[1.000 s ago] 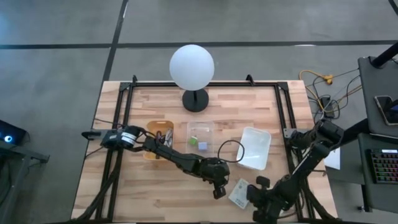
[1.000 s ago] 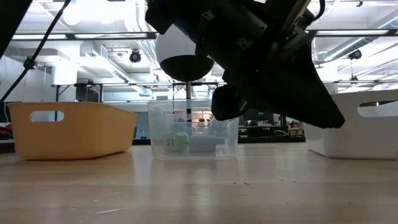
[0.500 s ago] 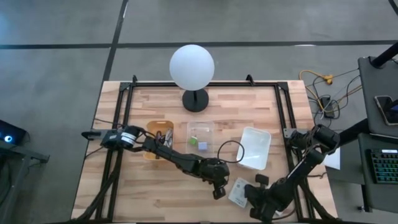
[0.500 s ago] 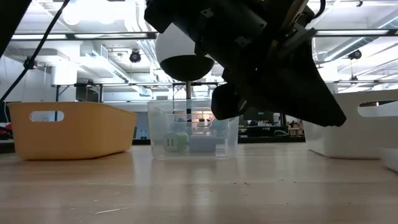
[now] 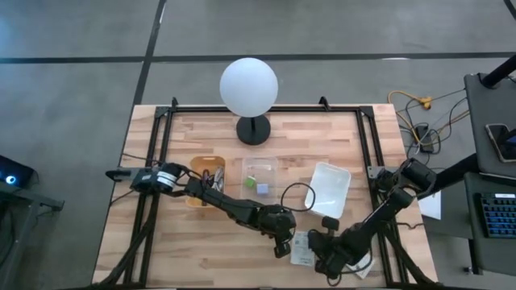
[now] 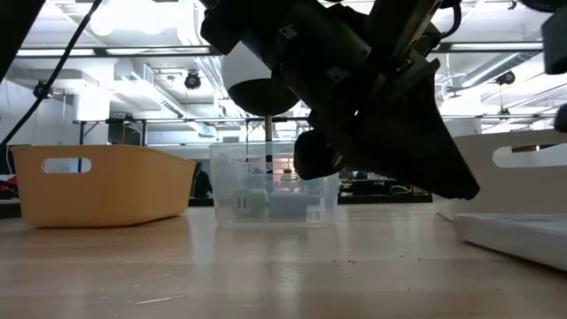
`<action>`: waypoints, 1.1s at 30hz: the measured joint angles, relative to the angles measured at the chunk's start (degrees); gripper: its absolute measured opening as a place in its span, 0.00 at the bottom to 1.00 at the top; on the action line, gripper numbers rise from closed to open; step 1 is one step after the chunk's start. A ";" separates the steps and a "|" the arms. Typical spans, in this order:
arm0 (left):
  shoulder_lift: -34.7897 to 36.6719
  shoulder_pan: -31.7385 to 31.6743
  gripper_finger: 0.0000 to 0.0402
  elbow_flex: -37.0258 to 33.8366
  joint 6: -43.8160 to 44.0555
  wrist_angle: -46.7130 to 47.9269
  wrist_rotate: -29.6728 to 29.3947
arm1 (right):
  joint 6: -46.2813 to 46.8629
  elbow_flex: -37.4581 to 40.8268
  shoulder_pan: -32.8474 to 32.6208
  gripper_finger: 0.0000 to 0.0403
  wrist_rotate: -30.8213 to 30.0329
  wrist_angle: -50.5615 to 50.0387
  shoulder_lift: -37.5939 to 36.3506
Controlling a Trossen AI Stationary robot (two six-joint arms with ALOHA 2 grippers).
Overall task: Pick and place items into bin
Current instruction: Put the left card reader box into the white bin
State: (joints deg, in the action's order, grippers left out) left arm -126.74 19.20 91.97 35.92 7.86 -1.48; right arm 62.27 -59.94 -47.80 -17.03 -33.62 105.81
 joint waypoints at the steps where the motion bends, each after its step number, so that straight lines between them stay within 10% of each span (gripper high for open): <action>1: 0.00 0.00 0.00 0.06 0.46 1.65 0.11 | -1.33 -0.02 0.65 0.02 0.10 0.53 0.08; 8: 1.33 1.59 0.00 0.15 1.50 18.62 0.31 | -4.06 0.00 1.91 0.02 1.44 -0.14 -0.29; 33: -0.63 3.25 0.00 1.33 6.79 2.61 -0.54 | -11.84 0.00 2.24 0.02 3.56 6.85 0.43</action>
State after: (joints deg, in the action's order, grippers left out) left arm -127.36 22.45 93.30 42.71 10.47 -2.02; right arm 50.44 -59.94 -45.56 -13.47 -26.77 106.24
